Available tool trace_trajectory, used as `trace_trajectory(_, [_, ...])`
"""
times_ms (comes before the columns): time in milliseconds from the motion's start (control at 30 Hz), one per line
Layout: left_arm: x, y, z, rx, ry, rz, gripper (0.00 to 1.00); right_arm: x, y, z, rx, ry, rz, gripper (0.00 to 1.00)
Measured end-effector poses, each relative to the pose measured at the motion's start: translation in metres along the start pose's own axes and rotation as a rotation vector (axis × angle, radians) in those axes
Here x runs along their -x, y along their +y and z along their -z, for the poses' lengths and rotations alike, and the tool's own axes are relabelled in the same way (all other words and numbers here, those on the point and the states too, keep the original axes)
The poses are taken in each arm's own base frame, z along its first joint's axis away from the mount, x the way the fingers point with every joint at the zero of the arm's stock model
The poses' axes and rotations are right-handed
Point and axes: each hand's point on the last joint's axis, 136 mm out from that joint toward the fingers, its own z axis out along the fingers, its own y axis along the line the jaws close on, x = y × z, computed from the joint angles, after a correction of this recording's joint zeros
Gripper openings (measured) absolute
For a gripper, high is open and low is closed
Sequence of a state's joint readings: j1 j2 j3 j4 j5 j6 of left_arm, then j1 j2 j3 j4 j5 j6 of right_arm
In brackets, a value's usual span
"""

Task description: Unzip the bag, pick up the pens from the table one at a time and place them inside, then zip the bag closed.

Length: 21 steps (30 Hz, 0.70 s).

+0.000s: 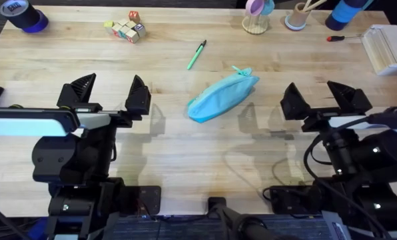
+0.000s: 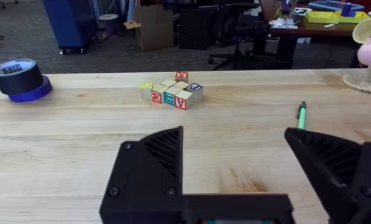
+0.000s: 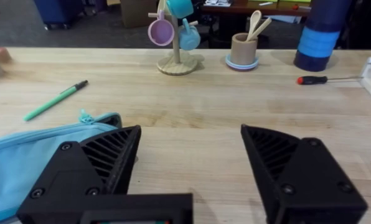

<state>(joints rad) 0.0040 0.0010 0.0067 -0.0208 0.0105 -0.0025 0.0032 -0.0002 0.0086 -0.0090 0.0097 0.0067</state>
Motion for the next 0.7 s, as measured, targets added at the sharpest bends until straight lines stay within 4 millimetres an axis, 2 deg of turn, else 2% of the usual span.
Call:
trace_trajectory(533, [-0.001, -0.001, 0.0, -0.003, 0.002, -0.003, 0.993, -0.003, -0.002, 0.0, -0.012, 0.013, 0.015, 0.996])
trace_trajectory(700, [-0.012, -0.003, 0.002, -0.017, 0.073, 0.023, 0.993, -0.004, -0.003, 0.001, -0.016, 0.036, 0.037, 0.996])
